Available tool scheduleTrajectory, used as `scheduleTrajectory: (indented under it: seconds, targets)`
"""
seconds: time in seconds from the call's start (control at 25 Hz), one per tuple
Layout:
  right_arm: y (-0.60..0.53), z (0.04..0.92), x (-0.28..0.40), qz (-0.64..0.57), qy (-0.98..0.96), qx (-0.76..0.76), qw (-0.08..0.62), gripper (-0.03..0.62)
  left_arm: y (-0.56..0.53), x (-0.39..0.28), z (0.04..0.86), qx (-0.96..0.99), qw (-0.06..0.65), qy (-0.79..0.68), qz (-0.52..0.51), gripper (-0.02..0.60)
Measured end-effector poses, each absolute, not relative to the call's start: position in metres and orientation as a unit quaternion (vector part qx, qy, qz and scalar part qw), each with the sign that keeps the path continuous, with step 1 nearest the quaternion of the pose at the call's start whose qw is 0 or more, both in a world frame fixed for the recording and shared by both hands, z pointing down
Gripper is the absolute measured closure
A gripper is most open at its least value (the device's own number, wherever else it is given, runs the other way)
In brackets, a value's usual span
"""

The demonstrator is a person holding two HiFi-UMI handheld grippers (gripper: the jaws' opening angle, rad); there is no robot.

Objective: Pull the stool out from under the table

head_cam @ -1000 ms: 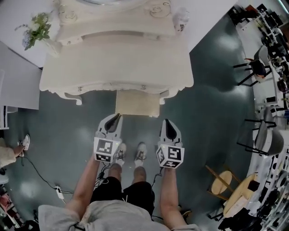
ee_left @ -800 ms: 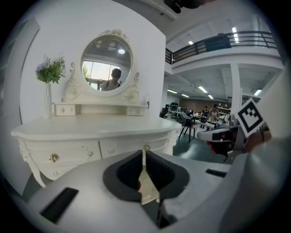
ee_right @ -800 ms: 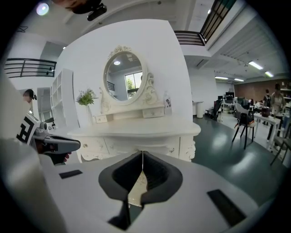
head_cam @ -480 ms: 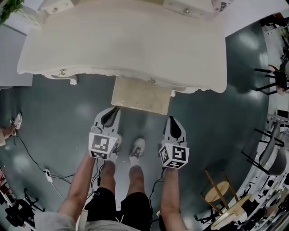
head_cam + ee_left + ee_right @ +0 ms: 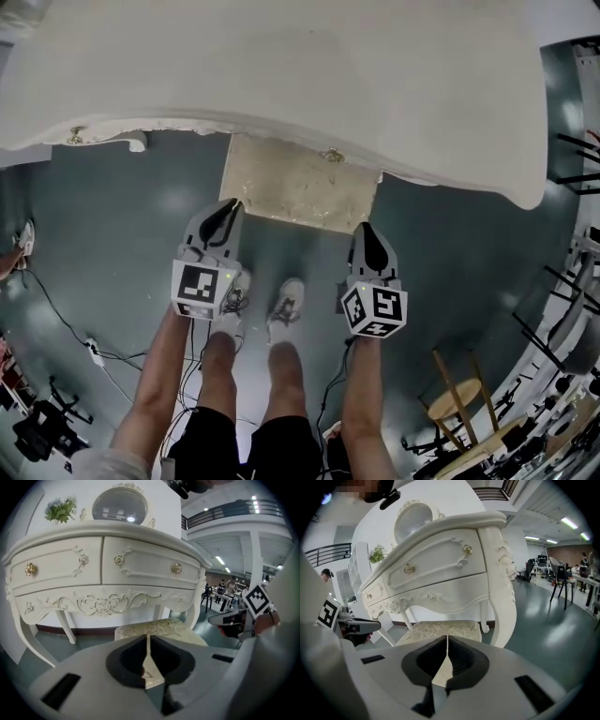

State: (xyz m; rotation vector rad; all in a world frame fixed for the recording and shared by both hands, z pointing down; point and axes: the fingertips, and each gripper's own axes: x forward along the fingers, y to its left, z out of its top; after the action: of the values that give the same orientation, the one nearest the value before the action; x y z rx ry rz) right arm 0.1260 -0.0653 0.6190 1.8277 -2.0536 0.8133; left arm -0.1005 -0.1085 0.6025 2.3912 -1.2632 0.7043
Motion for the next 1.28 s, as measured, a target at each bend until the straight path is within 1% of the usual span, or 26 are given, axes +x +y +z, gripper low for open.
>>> scheduleTrajectory:
  seconds: [0.08, 0.16, 0.2, 0.24, 0.28, 0.32, 0.36, 0.4, 0.44, 0.56, 0.68, 0.8, 0.96, 1.08, 1.28]
  targets:
    - [-0.068, 0.630, 0.127, 0.286, -0.713, 0.626, 0.135, 0.577, -0.116, -0.103, 0.617, 0.844, 0.173, -0.445, 0.244, 0.558]
    - [-0.072, 0.639, 0.130, 0.293, -0.718, 0.618, 0.130, 0.577, -0.122, -0.103, 0.631, 0.843, 0.188, -0.444, 0.237, 0.547]
    - [-0.075, 0.643, 0.132, 0.297, -0.720, 0.615, 0.126, 0.576, -0.125, -0.104, 0.637, 0.842, 0.199, -0.444, 0.233, 0.512]
    - [-0.078, 0.648, 0.134, 0.302, -0.721, 0.611, 0.122, 0.536, -0.128, -0.104, 0.643, 0.841, 0.210, -0.443, 0.230, 0.489]
    - [-0.080, 0.653, 0.137, 0.310, -0.721, 0.608, 0.116, 0.443, -0.132, -0.105, 0.650, 0.840, 0.223, -0.441, 0.225, 0.438]
    - [-0.083, 0.658, 0.140, 0.322, -0.719, 0.607, 0.109, 0.396, -0.135, -0.105, 0.657, 0.839, 0.237, -0.437, 0.218, 0.385]
    - [-0.085, 0.665, 0.144, 0.337, -0.715, 0.605, 0.099, 0.384, -0.138, -0.106, 0.663, 0.839, 0.253, -0.435, 0.207, 0.343]
    - [-0.087, 0.672, 0.148, 0.354, -0.710, 0.603, 0.089, 0.349, -0.142, -0.109, 0.668, 0.838, 0.268, -0.435, 0.193, 0.245]
    - [-0.089, 0.680, 0.151, 0.370, -0.705, 0.600, 0.081, 0.312, -0.145, -0.113, 0.675, 0.835, 0.278, -0.436, 0.186, 0.219]
    - [-0.094, 0.701, 0.160, 0.397, -0.696, 0.594, 0.077, 0.241, -0.152, -0.127, 0.697, 0.825, 0.292, -0.440, 0.202, 0.199]
    - [-0.101, 0.719, 0.167, 0.410, -0.690, 0.589, 0.093, 0.209, -0.160, -0.134, 0.710, 0.818, 0.300, -0.441, 0.213, 0.193]
    - [-0.110, 0.737, 0.166, 0.443, -0.691, 0.564, 0.091, 0.198, -0.165, -0.137, 0.725, 0.812, 0.322, -0.436, 0.218, 0.193]
    - [-0.116, 0.749, 0.156, 0.492, -0.693, 0.523, 0.062, 0.194, -0.166, -0.137, 0.744, 0.798, 0.378, -0.420, 0.207, 0.183]
    - [-0.118, 0.753, 0.154, 0.510, -0.691, 0.510, 0.043, 0.192, -0.168, -0.137, 0.751, 0.791, 0.415, -0.406, 0.192, 0.156]
    - [-0.120, 0.755, 0.151, 0.517, -0.698, 0.495, 0.029, 0.189, -0.169, -0.131, 0.758, 0.791, 0.456, -0.366, 0.180, 0.156]
